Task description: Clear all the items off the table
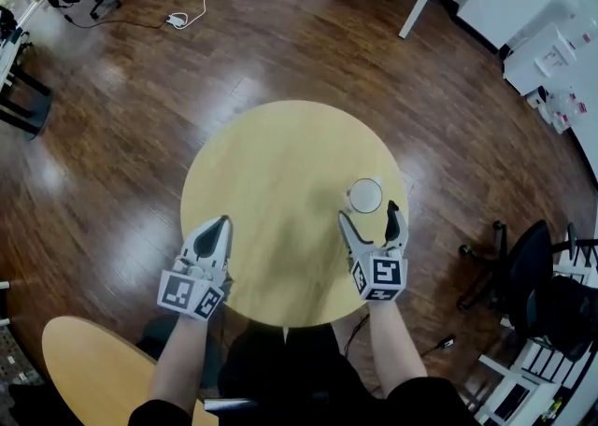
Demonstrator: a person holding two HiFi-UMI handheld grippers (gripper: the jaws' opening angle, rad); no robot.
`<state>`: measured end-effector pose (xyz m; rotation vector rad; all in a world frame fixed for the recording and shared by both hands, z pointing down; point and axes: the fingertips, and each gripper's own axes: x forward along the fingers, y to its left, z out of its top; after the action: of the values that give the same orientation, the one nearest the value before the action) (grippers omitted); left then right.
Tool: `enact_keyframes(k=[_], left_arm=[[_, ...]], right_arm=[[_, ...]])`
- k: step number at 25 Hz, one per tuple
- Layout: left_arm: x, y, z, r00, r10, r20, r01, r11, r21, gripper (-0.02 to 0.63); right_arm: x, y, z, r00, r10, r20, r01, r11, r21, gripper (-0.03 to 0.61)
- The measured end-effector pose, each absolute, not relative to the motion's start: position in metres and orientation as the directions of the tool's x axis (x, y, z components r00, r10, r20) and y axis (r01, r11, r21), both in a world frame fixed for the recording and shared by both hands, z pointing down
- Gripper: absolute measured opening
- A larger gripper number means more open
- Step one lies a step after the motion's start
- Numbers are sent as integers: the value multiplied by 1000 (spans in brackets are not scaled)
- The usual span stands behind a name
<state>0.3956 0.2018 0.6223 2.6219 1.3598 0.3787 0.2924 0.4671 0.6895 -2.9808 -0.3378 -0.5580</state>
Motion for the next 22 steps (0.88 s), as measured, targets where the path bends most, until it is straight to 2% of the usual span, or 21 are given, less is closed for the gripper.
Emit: enact_keyframes(k=[22], left_arm=[[413,226,665,520,816,251,758,-577,305,2]], right_arm=[[339,488,726,903,246,351,294,-952,-87,483]])
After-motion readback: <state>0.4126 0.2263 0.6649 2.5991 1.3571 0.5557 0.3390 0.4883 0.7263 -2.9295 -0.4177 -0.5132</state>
